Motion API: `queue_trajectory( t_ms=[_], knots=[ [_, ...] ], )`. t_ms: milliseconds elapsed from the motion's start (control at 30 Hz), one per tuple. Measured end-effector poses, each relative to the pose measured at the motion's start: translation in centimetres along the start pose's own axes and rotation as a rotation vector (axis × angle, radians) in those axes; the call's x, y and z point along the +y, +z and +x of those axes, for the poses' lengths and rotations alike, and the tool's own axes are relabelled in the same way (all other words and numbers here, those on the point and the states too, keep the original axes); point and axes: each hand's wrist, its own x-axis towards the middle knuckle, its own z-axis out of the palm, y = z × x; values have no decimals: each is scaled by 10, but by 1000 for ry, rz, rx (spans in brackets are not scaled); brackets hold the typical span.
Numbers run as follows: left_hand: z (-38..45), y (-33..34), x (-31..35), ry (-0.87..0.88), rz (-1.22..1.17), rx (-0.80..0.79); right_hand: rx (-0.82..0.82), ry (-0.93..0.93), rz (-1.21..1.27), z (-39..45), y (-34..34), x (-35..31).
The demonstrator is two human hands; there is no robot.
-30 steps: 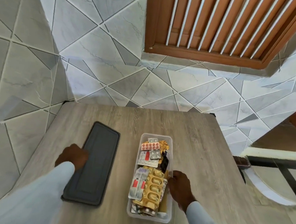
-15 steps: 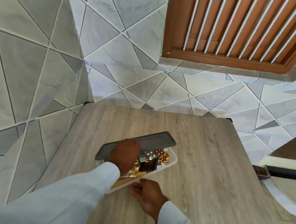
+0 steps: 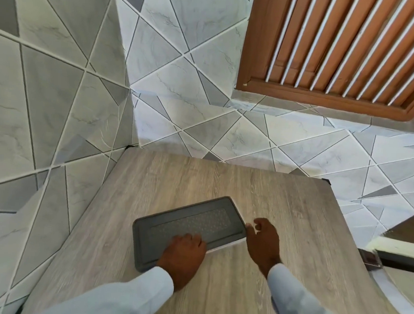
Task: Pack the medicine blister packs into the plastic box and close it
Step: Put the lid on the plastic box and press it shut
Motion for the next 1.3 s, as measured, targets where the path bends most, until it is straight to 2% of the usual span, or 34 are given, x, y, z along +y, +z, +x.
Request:
queue_trajectory(
  t_ms=[100, 200, 267, 333, 400, 433, 500, 667, 867, 1100, 1200, 1233, 1300],
  knots=[
    [-1, 3, -7, -117, -178, -14, -177, 75, -63, 23, 6, 2],
    [-10, 0, -26, -338, -352, 246, -237, 102, -78, 29, 13, 2],
    [-20, 4, -46, -636, -383, 358, -194, 110, -71, 28, 16, 3],
    [-29, 9, -66, -934, -549, 271, -147, 147, -6, 21, 17, 5],
    [-29, 16, -74, -1029, -869, 189, -92, 198, 46, 11, 17, 8],
    [-24, 19, -73, -1015, -1013, 187, -64, 223, 57, 4, 17, 10],
    [-14, 21, -71, -981, -1114, 217, -28, 269, 92, -11, 17, 16],
    [5, 9, -78, -964, -1071, 204, 7, 286, 110, -29, 12, 30],
    [7, 9, -91, -928, -1007, 173, -25, 165, -87, -28, 11, 31],
    [5, 32, -90, -875, -899, 139, -119, 146, -270, -27, 8, 25],
    [6, 34, -95, -779, -631, 150, -39, -88, -362, -18, 11, 22],
    [9, 33, -95, -705, -510, 182, -9, -202, -418, -13, 13, 18],
    [20, 34, -89, -490, -356, 199, -53, -359, -561, -2, 23, 11]
  ],
)
